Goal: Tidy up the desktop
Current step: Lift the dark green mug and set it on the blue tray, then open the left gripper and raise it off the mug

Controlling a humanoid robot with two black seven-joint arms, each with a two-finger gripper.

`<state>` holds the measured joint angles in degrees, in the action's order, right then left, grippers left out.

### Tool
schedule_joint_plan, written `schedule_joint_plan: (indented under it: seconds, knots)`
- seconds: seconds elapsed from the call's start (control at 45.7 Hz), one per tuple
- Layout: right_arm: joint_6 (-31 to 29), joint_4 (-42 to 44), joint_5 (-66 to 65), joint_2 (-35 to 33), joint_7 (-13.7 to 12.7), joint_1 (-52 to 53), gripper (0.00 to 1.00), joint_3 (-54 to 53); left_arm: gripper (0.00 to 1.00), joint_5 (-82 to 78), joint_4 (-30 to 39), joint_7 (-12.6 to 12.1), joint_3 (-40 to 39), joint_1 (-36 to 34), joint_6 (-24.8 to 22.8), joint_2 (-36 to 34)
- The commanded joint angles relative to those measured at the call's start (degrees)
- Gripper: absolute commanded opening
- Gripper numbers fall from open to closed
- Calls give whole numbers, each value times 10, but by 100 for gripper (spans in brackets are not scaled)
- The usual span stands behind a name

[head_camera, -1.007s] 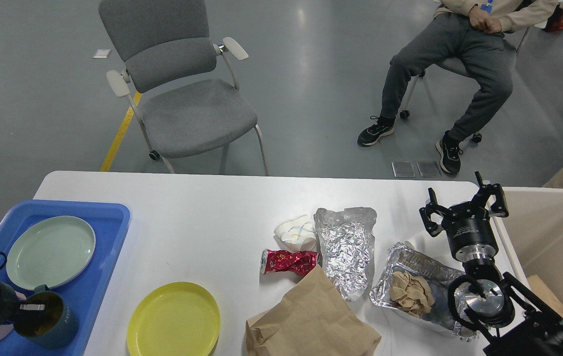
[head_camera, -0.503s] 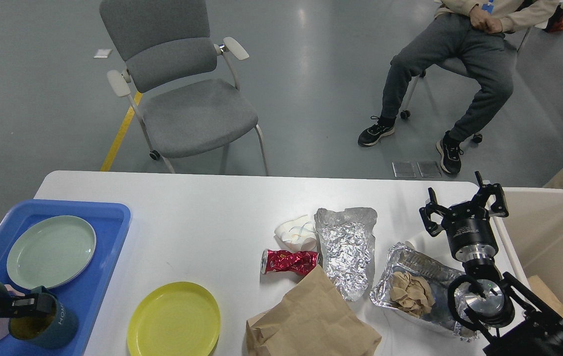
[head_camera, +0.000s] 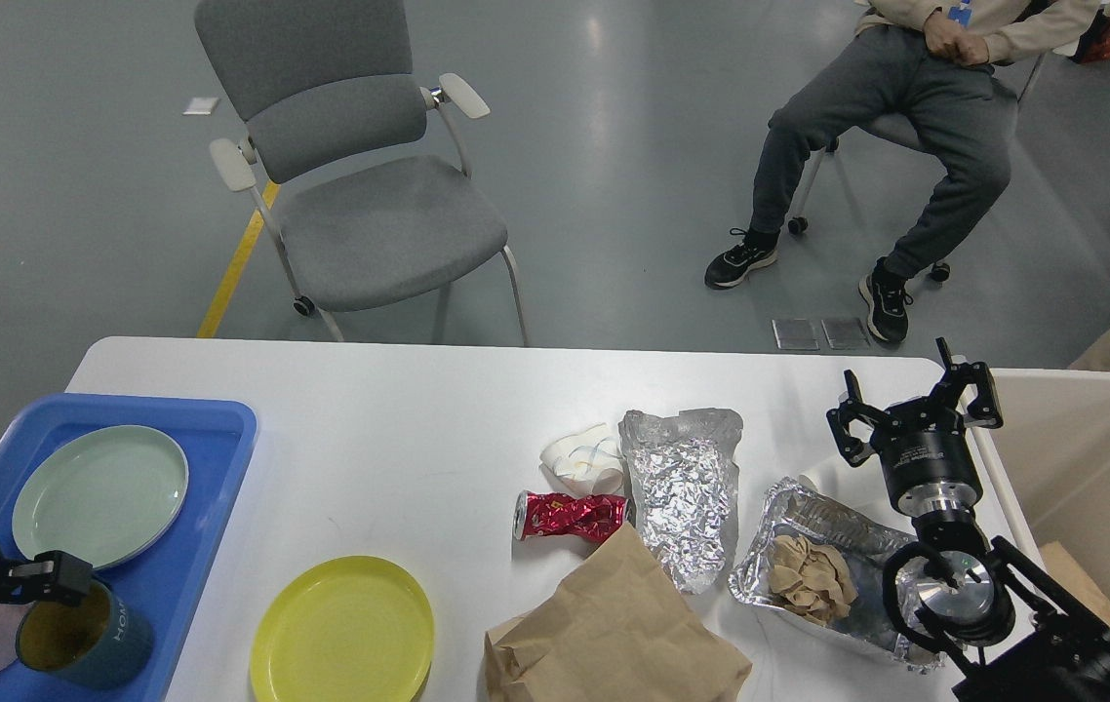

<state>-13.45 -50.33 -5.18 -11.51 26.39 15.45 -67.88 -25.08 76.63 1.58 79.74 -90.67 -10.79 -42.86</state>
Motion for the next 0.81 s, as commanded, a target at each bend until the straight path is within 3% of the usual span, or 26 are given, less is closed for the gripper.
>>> schedule_joint_plan:
  seconds: [0.0, 0.131, 0.306, 0.416, 0.613, 0.788]
  knots:
    - [0, 0, 0, 0, 0, 0, 100, 0, 93, 33, 38, 0, 47, -71, -18, 13]
    - [0, 0, 0, 0, 0, 0, 100, 0, 95, 55, 70, -4, 74, -183, -73, 59]
    - [0, 0, 0, 0, 0, 0, 100, 0, 96, 65, 85, -3, 90, -334, -252, 189]
    - [0, 0, 0, 0, 0, 0, 100, -1, 96, 128, 85, -3, 87, -406, -325, 263]
    - [0, 0, 0, 0, 0, 0, 100, 0, 96, 272, 113, -4, 78, -518, -354, 367]
    - [0, 1, 0, 0, 0, 0, 100, -1, 96, 325, 171, -5, 24, -603, -353, 386]
